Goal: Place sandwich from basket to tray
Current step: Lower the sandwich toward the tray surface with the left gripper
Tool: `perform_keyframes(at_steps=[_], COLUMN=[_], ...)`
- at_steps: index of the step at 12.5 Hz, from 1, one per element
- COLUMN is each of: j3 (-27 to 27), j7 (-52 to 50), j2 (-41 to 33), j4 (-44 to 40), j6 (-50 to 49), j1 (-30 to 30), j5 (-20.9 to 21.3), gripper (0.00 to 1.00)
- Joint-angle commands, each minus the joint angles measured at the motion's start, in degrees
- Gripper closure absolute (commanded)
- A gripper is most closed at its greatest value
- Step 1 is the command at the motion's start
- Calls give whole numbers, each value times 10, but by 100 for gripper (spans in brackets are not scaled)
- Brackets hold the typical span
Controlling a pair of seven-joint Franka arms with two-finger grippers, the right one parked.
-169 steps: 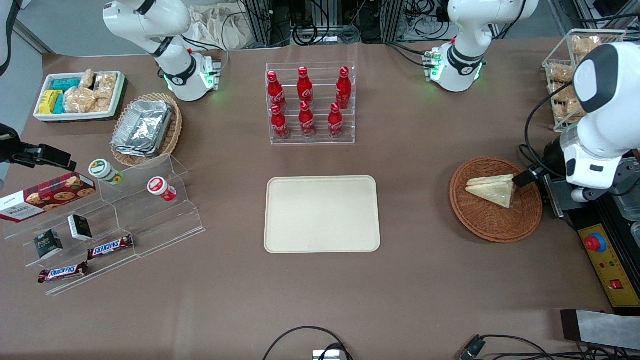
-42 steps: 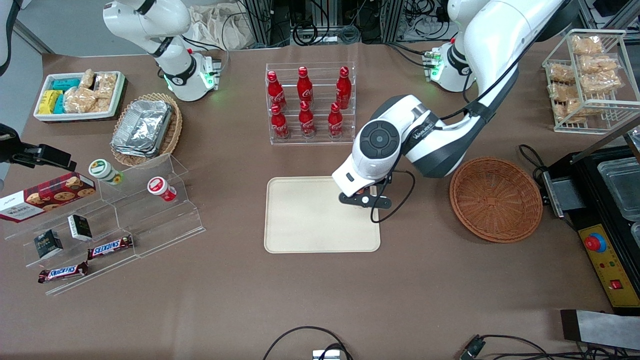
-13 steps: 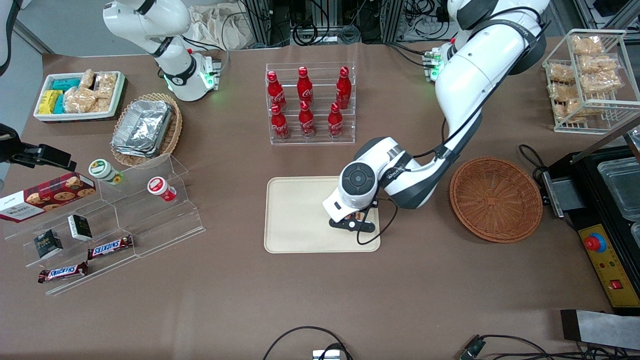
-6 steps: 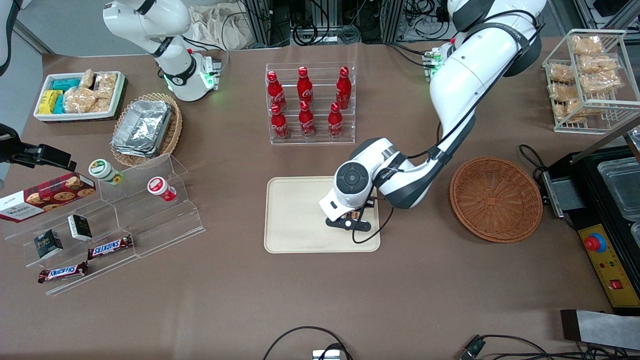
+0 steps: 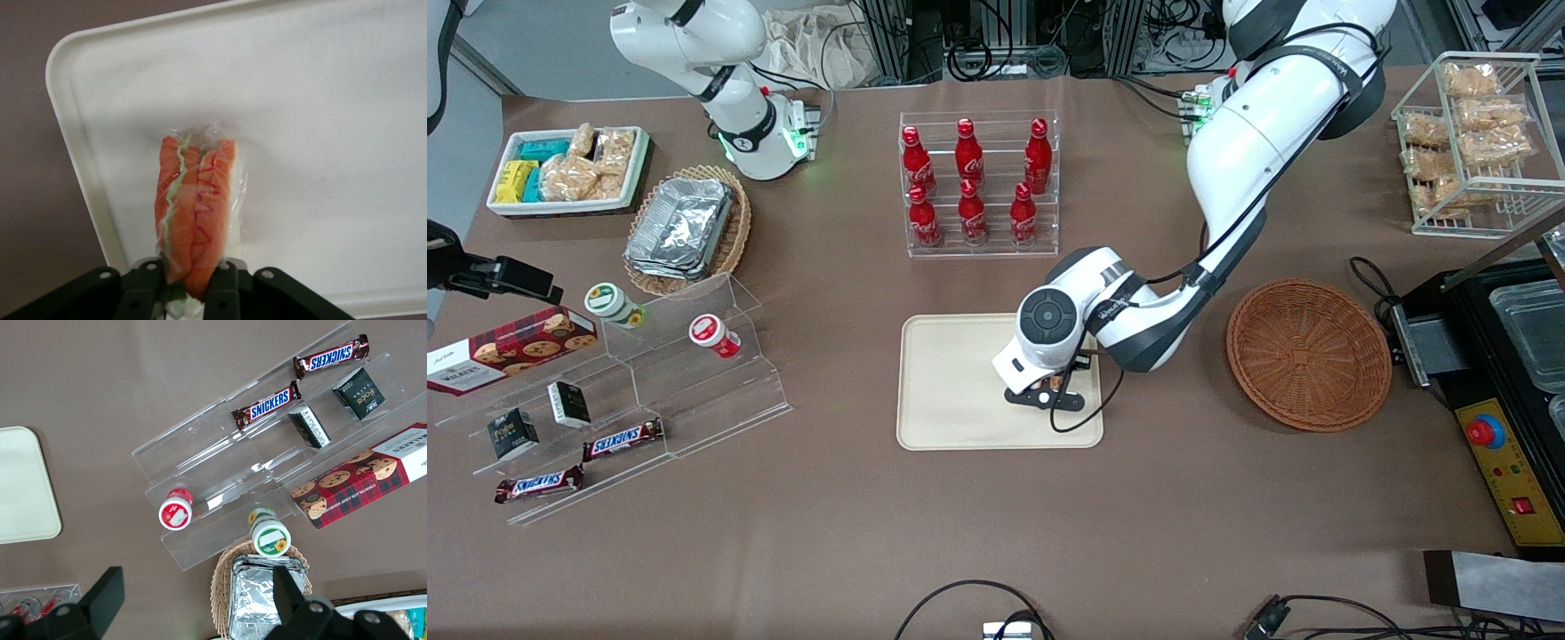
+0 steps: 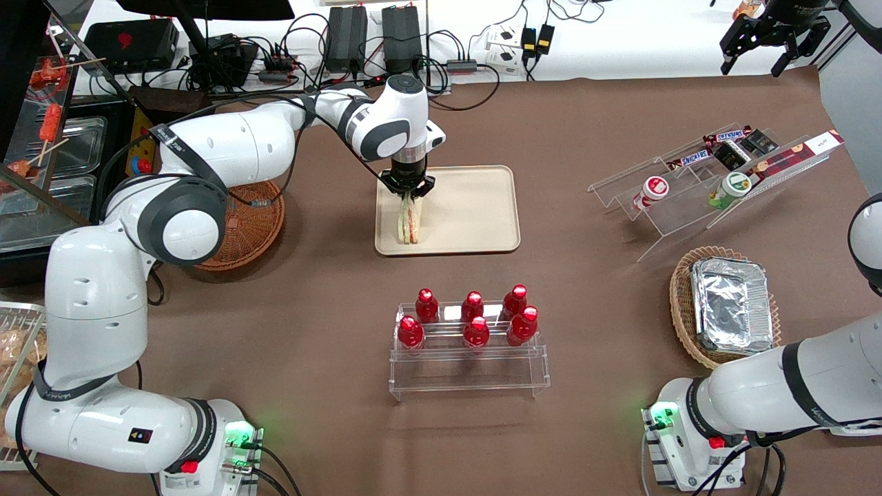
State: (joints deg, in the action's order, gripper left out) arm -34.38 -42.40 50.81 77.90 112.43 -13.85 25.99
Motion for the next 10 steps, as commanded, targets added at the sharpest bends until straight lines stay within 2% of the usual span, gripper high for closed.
perform_keyframes(at_steps=[1,3,4,10], j3=[4,4,4,3], j7=[-12,-12,-12,-13], j2=[11,11,10,-11], j4=[-21,-21,-21,-21], j6=[-4,-4,-4,-17], j1=[-11,-11,-11,-4], j5=[17,19,19,17], gripper=[27,7,0,0])
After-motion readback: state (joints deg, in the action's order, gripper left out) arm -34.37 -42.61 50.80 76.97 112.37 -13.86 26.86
